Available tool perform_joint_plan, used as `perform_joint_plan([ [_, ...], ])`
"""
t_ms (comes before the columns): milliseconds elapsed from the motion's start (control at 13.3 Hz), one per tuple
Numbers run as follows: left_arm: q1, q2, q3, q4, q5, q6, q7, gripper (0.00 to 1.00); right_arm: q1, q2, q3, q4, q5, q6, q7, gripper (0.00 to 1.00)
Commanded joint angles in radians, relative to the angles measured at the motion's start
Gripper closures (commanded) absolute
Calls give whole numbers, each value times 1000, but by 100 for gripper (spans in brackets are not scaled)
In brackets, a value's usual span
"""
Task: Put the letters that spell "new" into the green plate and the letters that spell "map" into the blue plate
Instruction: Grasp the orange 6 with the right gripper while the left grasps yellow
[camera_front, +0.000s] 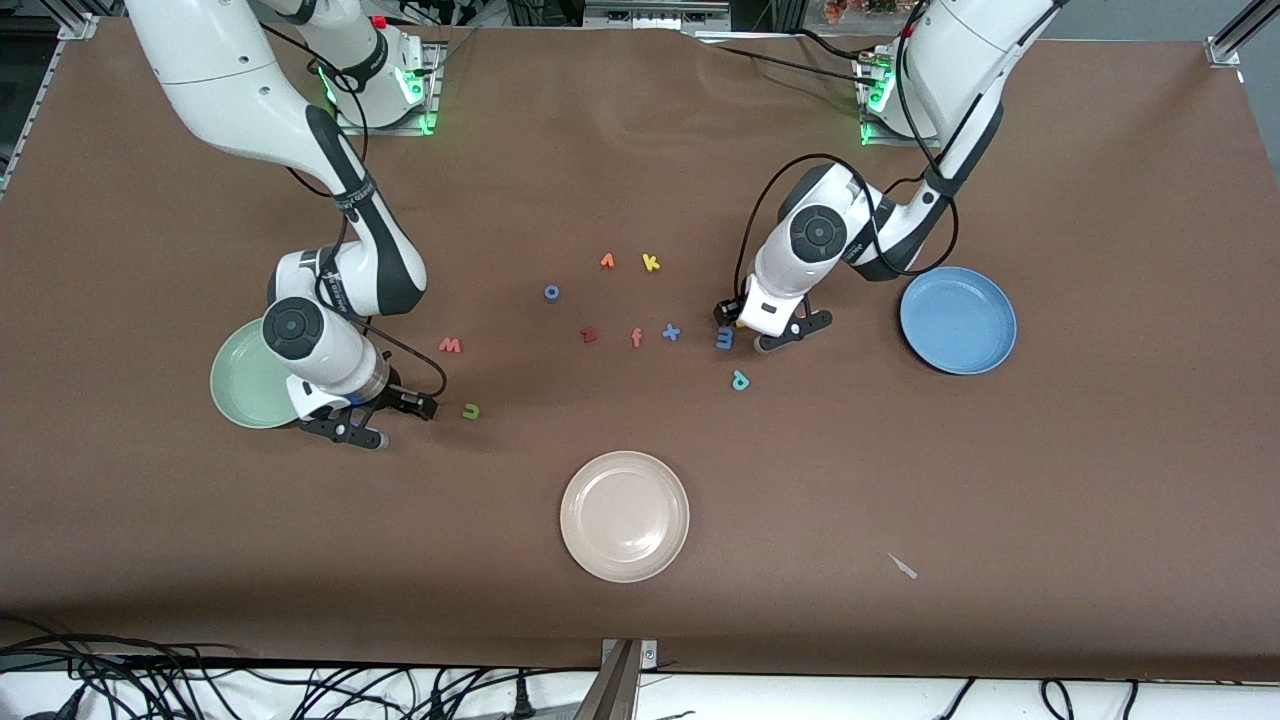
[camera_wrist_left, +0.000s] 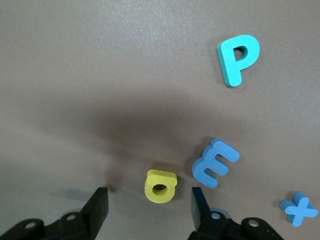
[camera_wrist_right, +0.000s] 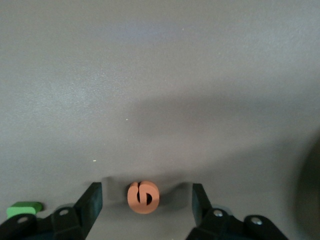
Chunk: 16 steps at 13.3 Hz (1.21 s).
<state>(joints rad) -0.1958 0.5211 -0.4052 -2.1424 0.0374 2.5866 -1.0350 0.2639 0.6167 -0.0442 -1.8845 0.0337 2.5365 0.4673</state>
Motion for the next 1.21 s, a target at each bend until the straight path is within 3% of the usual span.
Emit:
perform_joint_plan([
  [0,-10,16,9,12,24,4,-7,25,1,11,3,5,29,14,5,27],
  [377,-13,16,11,12,24,4,-7,37,3,14,4,4,29,10,-6,52],
  [528,-16,16,11,12,47,3,-11,37,3,15,4,2,29,8,-9,64],
  [905,-17,39,12,39,144,1,-100,37,9,20,4,1,29,7,-9,70],
  [1131,-21,40,12,41,144,0,-109,42,9,21,6,8,28,4,-12,80],
])
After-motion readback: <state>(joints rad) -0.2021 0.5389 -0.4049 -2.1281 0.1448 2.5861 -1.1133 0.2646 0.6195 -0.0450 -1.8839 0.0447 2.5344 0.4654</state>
